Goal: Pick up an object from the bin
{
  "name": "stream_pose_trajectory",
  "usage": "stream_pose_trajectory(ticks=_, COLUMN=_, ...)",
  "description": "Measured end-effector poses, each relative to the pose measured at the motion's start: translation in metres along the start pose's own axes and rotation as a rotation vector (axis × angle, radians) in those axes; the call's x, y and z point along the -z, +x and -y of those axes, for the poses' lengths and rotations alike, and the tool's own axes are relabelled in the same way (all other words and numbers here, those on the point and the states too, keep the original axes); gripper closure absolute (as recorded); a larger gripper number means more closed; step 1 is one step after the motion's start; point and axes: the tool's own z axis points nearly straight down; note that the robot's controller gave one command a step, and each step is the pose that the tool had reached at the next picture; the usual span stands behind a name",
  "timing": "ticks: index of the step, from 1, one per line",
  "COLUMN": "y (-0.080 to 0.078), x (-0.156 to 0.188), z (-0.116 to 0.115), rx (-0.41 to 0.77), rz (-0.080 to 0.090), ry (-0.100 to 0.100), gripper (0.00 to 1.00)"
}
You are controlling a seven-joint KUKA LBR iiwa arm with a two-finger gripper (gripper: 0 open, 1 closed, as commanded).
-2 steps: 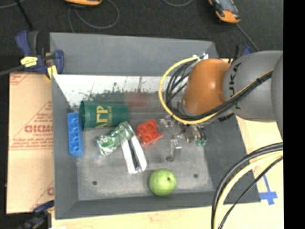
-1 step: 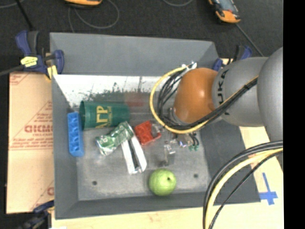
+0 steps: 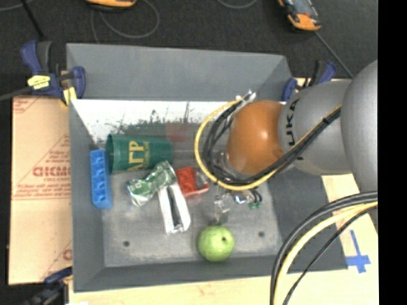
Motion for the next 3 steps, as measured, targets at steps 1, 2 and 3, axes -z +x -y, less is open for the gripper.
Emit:
stream_pose_trajectory(ticks=1, y=0.046, x=0.019, z=-0.006, rx=0.198, rz=0.009, ry=-0.001, gripper=1.00)
stream_pose_trajectory(ticks=2, y=0.046, x=0.019, z=-0.006, rx=0.198, rz=0.009, ry=-0.001, gripper=1.00)
stream_pose_trajectory(ticks=3, y=-0.001, x=0.191, z=-0.005, rx=0.226, rz=-0.025, ry=-0.014, gripper=1.00)
